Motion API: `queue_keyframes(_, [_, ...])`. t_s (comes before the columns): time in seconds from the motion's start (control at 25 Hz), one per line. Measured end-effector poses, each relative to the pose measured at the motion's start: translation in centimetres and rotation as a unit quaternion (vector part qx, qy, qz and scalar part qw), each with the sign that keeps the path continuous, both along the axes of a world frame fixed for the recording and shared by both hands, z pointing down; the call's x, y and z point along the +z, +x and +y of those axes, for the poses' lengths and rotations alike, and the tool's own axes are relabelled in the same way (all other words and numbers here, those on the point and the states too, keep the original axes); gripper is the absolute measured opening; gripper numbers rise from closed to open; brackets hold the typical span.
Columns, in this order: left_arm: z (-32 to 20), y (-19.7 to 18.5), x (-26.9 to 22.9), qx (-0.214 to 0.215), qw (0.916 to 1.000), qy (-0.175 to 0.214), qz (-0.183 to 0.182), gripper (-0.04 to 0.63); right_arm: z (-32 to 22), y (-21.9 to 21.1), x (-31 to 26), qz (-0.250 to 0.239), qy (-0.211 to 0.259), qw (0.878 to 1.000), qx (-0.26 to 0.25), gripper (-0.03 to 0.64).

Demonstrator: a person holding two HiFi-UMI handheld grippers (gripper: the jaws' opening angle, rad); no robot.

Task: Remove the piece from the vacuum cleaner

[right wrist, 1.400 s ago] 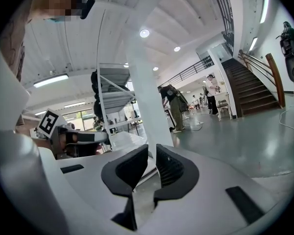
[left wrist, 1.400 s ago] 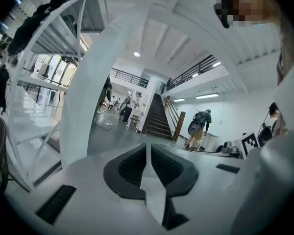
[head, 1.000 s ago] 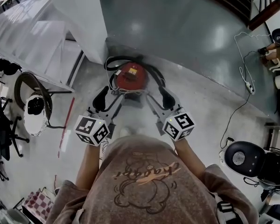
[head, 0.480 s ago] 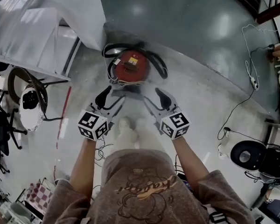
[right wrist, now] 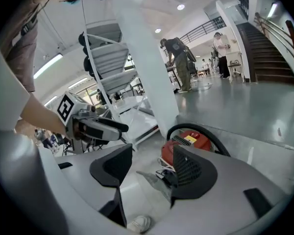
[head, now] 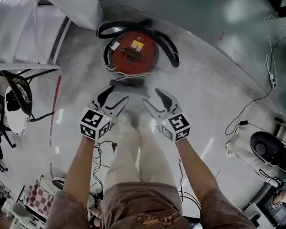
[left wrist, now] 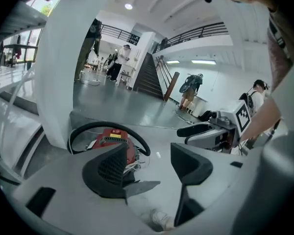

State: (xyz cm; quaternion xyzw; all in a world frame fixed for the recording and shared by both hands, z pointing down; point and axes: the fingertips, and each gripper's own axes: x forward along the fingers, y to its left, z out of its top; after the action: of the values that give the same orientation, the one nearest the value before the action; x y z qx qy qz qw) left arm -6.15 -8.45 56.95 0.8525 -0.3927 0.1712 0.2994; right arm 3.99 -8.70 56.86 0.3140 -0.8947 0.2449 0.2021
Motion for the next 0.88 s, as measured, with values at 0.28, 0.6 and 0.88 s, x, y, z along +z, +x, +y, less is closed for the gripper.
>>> queue_keyframes(0.28, [-1.1,1.1,11.6,0.024,0.9992,-0.032,-0.008,0.264,-0.8,-1.5,12.1,0.021,-0.018,0.999,-0.031,0.230])
queue_keyframes(0.6, [0.0,0.7,22.0,0.084,0.9913,-0.077,-0.065,0.264,0.9,-2.9,22.0,0.065,-0.059,0.990,-0.110,0.230])
queue_keyframes(0.88, [0.4,0.2,26.0,0.129,0.9813,-0.106,-0.095,0.178,1.4,-2.9,26.5,0.125,-0.076,0.976,-0.160,0.230])
